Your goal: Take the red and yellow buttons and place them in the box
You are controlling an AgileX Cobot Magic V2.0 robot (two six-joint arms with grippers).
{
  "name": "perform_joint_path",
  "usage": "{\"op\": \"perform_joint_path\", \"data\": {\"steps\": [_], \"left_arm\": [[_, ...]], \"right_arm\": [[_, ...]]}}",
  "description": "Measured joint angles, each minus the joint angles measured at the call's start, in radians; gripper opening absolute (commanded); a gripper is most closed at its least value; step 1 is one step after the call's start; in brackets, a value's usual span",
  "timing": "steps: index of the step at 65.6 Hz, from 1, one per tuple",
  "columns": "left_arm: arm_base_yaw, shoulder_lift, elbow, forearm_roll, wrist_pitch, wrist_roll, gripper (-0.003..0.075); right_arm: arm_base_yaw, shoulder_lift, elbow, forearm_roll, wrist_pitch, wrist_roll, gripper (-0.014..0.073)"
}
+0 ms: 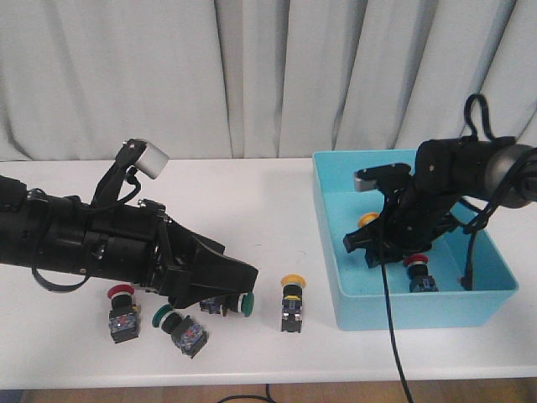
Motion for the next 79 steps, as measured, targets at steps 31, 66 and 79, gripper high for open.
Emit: {"op": "perform_joint_path", "data": {"steps": [31,66,79], "left_arm": [[0.000,0.000,0.000,0.000,0.000,0.000,0.0594],[0.000,0.000,0.000,0.001,0.000,0.000,0.0594],[0.000,0.000,0.000,0.001,0.000,0.000,0.0594]], "right_arm": [[0.000,0.051,-0.005,-0.017,-0.001,0.001,0.0451],[-0.001,-0.280,0.011,-0.017,0.073,0.001,0.0399],[-0.001,-0.585,0.215,-0.017,0.056,0.001,0.0359]]}}
